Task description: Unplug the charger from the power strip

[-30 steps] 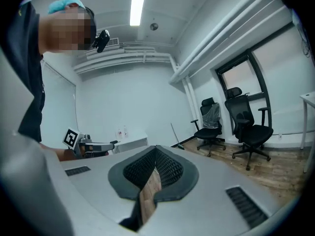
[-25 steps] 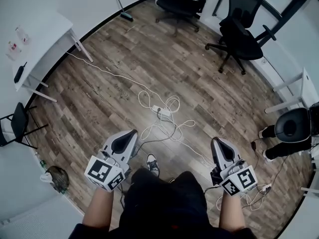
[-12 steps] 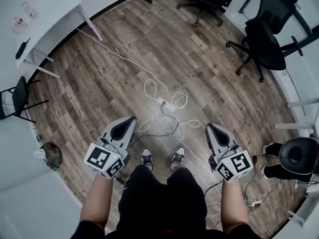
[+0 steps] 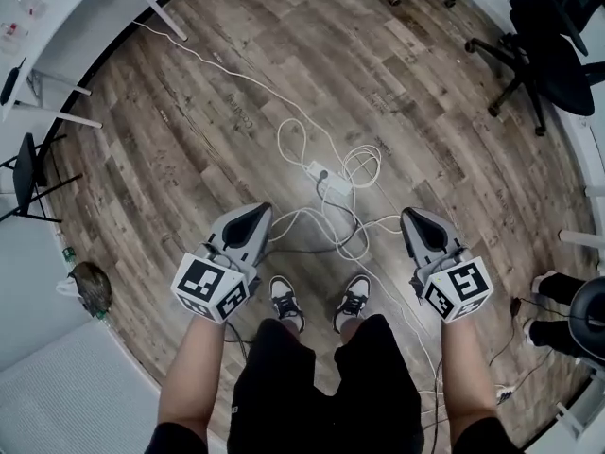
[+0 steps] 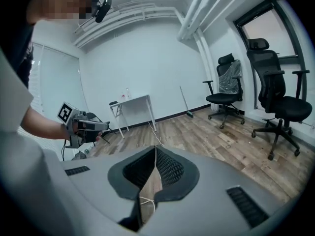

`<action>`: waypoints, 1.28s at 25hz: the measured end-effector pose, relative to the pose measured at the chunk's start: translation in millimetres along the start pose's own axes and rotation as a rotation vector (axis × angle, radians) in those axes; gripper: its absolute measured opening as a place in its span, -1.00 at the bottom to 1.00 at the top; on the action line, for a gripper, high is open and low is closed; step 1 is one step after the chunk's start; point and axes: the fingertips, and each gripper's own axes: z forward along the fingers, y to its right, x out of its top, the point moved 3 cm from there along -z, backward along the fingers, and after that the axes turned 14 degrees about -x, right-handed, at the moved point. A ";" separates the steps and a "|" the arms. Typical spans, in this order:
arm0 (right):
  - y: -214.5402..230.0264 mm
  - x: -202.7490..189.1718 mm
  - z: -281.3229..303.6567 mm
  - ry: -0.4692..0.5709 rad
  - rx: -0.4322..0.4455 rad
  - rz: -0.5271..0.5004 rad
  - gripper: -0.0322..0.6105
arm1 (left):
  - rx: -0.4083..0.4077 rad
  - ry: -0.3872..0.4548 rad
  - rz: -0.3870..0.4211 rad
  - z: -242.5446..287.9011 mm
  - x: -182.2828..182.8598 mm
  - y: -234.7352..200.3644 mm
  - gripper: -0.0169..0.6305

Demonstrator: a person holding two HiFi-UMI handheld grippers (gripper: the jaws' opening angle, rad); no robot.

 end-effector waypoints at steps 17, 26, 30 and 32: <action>51.4 -306.3 225.9 -0.090 0.054 -0.034 -0.69 | -0.142 -0.165 0.001 192.6 -295.7 -145.3 -0.88; 59.8 -442.2 311.0 -0.229 0.120 -0.182 -0.32 | -0.175 -0.266 0.004 271.8 -410.7 -215.1 -0.88; 59.3 -477.8 341.1 -0.294 0.130 -0.253 -0.25 | -0.192 -0.321 -0.019 299.4 -440.9 -231.8 -0.88; 61.0 -487.7 355.1 -0.318 0.140 -0.298 -0.23 | -0.200 -0.350 -0.024 311.6 -449.4 -234.5 -0.88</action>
